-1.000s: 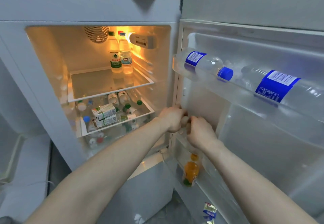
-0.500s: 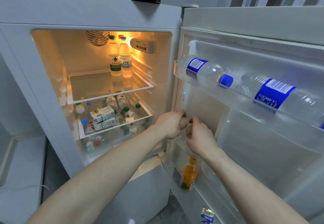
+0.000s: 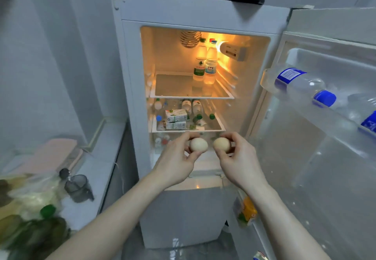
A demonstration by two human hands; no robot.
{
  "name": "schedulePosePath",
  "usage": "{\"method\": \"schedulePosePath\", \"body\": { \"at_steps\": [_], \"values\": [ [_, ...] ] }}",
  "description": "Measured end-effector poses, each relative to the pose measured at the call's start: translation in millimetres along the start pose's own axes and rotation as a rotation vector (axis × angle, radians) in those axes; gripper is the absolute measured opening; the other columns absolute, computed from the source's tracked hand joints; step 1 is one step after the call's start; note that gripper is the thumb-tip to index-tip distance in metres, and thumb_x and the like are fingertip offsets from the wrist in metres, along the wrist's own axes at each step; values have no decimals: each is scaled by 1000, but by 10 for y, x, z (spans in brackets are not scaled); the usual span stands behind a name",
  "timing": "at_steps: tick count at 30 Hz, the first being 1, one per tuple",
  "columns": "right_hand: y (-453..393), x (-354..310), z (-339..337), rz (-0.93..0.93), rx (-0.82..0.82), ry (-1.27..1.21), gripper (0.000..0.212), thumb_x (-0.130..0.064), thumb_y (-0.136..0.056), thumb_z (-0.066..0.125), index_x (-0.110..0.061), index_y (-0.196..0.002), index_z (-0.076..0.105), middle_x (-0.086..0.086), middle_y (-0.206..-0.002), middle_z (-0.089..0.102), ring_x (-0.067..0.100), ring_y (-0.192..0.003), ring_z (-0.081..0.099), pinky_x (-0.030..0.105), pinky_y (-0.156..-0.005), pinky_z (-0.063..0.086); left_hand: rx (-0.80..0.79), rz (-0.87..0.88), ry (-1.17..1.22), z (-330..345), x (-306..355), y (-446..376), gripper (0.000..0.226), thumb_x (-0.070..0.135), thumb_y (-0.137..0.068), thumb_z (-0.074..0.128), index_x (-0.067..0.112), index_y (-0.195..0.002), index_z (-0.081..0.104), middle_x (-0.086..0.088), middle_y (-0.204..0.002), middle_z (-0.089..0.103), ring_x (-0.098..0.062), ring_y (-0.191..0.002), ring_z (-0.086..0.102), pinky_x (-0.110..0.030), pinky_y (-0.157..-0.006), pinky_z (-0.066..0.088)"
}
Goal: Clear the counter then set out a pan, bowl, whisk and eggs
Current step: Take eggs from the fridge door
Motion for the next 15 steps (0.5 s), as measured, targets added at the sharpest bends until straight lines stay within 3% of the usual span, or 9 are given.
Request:
{"method": "schedulePosePath", "body": {
  "at_steps": [2, 6, 12, 15],
  "values": [
    [67, -129, 209, -30, -77, -61, 21, -27, -91, 68, -30, -112, 62, -12, -106, 67, 12, -93, 63, 30, -80, 53, 64, -73, 16, -191, -122, 323, 33, 26, -91, 69, 37, -119, 56, 20, -103, 67, 0, -85, 61, -30, -76, 55],
    [343, -472, 597, -134, -274, -175, 21, -29, -91, 69, -30, -111, 62, -13, -105, 67, 10, -93, 62, 27, -77, 51, 265, -252, -15, -603, -304, 1145, 34, 20, -90, 70, 35, -119, 59, 20, -87, 66, 1, -73, 60, -23, -70, 48],
    [1072, -1119, 1084, -318, -555, -291, 25, -26, -89, 71, -32, -112, 63, -13, -105, 69, 8, -88, 65, 28, -79, 53, 508, -468, -80, -1048, -375, 2541, 33, 27, -89, 71, 40, -116, 58, 12, -92, 68, -7, -79, 63, -32, -74, 56],
    [1555, -1444, 1289, -391, -698, -334, 24, -28, -89, 71, -34, -111, 63, -14, -100, 68, 4, -83, 63, 27, -77, 53, 626, -557, -95, -1266, -321, 3228, 32, 27, -90, 70, 42, -115, 58, 18, -94, 67, -5, -84, 62, -23, -77, 54]
  ]
}}
Point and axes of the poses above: each hand's wrist, its own y-axis away from the middle knuckle, its own z-axis out of the palm, x = y × z, the point moved 9 cm from there along -y, towards the middle knuckle
